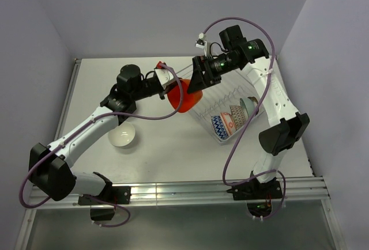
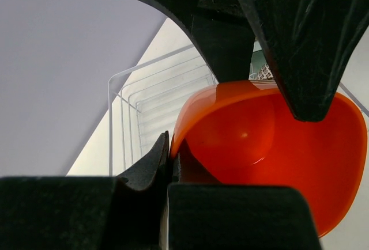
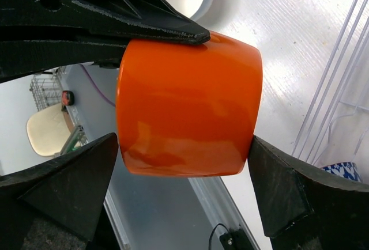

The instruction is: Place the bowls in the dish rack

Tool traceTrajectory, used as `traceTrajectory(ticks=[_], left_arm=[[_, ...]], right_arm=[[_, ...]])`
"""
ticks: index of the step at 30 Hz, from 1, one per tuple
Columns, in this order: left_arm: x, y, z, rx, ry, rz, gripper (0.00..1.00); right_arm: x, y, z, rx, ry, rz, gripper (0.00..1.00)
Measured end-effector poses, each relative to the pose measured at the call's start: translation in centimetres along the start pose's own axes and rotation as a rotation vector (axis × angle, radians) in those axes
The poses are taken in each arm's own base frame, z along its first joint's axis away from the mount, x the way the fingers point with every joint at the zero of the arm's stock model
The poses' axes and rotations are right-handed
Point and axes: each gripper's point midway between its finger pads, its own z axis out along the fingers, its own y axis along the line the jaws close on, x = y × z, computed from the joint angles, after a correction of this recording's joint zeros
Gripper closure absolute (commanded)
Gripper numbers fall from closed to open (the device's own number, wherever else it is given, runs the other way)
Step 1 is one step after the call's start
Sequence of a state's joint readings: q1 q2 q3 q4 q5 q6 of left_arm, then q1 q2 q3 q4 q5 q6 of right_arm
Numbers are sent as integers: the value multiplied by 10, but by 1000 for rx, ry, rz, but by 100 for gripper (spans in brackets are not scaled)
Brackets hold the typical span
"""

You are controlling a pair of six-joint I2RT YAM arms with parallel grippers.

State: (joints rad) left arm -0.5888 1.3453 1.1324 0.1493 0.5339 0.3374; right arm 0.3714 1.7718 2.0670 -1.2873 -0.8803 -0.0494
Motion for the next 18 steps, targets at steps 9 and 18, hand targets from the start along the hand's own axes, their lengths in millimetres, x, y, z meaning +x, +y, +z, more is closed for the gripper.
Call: traceTrajectory(ticks=[9,18], left_arm=[[1,-1,0,2,4,-1,99],[-4,-2,1,1,-13,9,54]], right_arm=[[0,-5,3,7,7,4,72],[0,-5,5,-8,12,-1,100]])
